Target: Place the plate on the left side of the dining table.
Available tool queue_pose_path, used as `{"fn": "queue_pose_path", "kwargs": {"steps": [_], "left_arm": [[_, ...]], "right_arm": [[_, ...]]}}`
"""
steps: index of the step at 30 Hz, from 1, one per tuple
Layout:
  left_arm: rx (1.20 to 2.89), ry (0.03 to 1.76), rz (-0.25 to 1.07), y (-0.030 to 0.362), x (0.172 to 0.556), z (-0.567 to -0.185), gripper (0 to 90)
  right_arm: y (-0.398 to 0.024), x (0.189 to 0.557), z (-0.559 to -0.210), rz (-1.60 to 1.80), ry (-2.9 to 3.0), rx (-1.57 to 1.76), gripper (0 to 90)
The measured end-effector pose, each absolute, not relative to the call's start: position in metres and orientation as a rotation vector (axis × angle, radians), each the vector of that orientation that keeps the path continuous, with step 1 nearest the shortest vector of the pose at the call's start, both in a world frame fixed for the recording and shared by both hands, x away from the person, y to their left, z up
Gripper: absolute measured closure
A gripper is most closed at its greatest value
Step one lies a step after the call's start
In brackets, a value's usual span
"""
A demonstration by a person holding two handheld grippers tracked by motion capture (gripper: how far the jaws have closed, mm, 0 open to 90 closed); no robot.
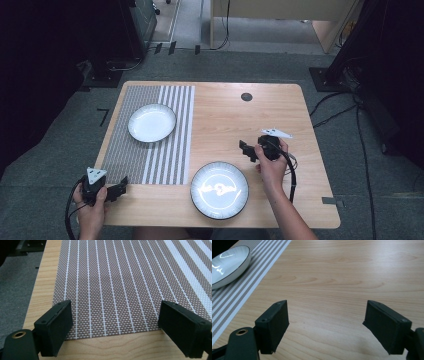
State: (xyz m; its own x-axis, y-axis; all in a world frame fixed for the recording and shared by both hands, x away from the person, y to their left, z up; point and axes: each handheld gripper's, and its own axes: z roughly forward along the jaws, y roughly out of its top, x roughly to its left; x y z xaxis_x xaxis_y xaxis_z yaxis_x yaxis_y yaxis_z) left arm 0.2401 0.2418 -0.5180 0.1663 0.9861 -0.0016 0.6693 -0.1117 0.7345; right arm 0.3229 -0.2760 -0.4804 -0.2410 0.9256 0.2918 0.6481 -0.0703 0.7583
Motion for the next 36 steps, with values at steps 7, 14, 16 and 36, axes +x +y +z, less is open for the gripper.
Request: {"fn": "queue_pose_path", "kwargs": {"steps": [7, 14, 16, 36], "left_arm": [[1.851, 1.566, 0.685, 0.242, 0.240, -0.518, 12.1], [1.850, 1.567, 0.687, 0.241, 0.240, -0.518, 12.2], [1.851, 1.568, 0.686, 0.241, 0.240, -0.518, 12.2], [1.850, 1.568, 0.685, 0.241, 0.240, -0.518, 12.3]], "right_arm": [[-0.291, 0.314, -0.486, 1.207, 1.874, 1.724, 19.7], [-0.305, 0.304, -0.489, 1.196, 1.849, 1.738, 19.7], [-0.310, 0.301, -0.490, 1.190, 1.838, 1.748, 19.7], [-0.359, 0.267, -0.508, 1.126, 1.753, 1.842, 19.6]]}}
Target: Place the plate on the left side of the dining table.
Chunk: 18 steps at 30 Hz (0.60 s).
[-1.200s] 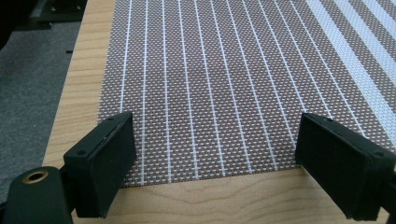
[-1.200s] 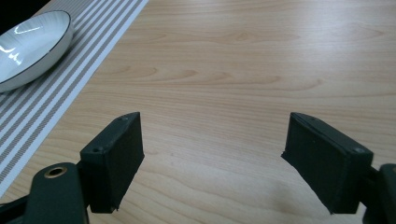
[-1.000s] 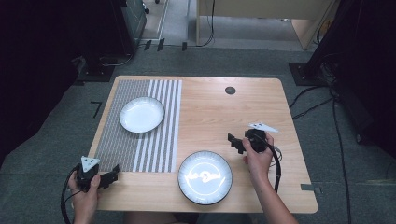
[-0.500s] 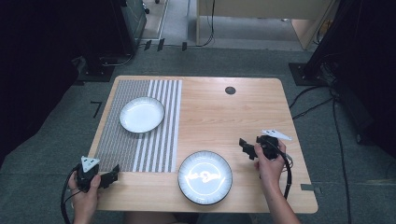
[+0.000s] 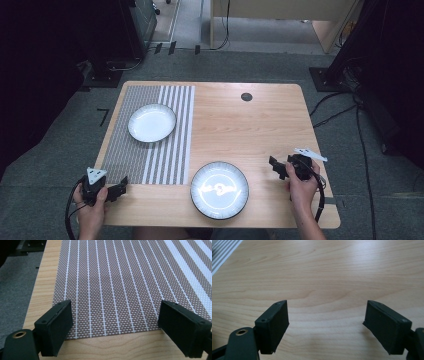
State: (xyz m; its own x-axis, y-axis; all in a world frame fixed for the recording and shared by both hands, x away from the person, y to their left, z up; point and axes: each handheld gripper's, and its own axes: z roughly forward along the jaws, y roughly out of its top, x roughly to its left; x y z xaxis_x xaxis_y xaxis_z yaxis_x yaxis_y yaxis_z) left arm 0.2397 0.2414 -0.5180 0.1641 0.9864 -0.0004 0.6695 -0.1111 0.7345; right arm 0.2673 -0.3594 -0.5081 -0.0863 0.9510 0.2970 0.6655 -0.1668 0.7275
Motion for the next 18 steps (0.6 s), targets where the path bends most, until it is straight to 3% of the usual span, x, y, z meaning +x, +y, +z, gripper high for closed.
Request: {"fn": "queue_pose_path", "kwargs": {"steps": [18], "left_arm": [[1.850, 1.568, 0.685, 0.241, 0.240, -0.518, 12.3]], "right_arm": [[-0.397, 0.240, -0.519, 1.066, 1.685, 1.905, 19.4]]}}
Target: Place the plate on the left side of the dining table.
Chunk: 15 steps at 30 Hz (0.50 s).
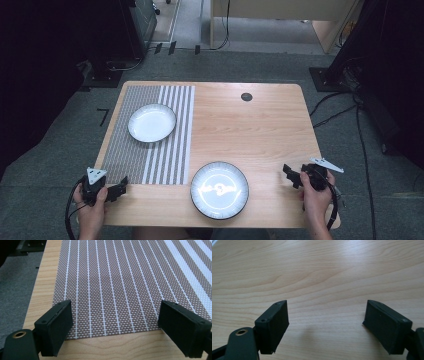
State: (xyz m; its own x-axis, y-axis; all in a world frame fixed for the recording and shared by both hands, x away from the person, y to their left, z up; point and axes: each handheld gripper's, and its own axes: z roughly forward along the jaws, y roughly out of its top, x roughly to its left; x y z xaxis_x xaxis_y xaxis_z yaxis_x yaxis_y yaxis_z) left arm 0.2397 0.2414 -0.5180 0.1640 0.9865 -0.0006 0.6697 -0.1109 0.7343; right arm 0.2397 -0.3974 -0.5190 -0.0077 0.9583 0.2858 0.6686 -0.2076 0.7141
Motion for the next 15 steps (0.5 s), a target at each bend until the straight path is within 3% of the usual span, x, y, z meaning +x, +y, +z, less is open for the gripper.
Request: {"fn": "queue_pose_path", "kwargs": {"steps": [15], "left_arm": [[1.850, 1.568, 0.685, 0.241, 0.240, -0.518, 12.3]], "right_arm": [[-0.420, 0.218, -0.520, 1.008, 1.640, 1.917, 19.1]]}}
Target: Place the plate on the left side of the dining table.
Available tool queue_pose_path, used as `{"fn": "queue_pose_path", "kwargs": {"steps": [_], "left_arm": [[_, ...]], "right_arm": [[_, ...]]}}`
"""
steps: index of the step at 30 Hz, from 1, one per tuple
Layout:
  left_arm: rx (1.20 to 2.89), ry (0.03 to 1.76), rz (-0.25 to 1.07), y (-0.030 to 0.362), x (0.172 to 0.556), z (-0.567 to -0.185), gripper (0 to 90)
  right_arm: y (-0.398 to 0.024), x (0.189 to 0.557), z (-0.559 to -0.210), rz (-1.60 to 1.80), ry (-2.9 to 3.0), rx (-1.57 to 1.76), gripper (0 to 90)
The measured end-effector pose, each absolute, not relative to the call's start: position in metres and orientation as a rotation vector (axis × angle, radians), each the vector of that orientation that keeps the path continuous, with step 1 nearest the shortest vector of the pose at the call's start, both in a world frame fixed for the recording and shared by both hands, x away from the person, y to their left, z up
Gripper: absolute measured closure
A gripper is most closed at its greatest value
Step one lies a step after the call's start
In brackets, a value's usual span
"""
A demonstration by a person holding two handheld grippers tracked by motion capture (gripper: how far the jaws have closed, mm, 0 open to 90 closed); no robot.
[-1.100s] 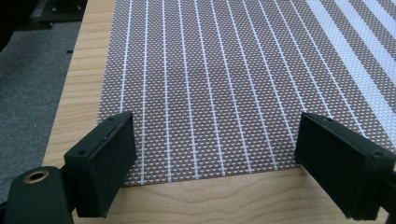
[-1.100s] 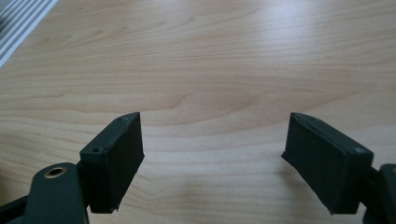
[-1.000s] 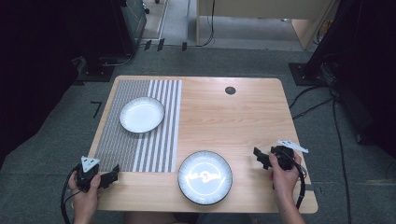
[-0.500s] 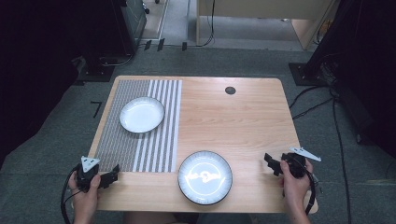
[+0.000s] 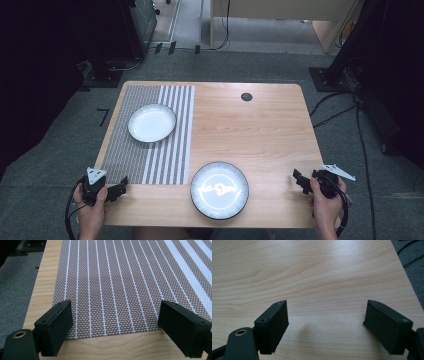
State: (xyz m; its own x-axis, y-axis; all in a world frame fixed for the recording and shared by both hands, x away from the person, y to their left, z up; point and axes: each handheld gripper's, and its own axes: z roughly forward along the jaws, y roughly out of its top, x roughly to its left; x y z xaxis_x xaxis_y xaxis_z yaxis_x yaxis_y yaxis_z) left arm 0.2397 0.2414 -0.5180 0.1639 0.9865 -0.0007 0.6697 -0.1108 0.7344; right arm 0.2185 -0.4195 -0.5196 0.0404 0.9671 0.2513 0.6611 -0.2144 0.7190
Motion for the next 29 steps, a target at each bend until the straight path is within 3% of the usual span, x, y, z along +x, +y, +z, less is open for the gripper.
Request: {"fn": "queue_pose_path", "kwargs": {"steps": [15, 29], "left_arm": [[1.850, 1.568, 0.685, 0.241, 0.240, -0.518, 12.2], [1.846, 1.571, 0.685, 0.241, 0.240, -0.518, 12.2]], "right_arm": [[-0.410, 0.200, -0.523, 0.758, 1.684, 1.802, 16.9], [-0.407, 0.198, -0.525, 0.747, 1.648, 1.815, 12.7]]}}
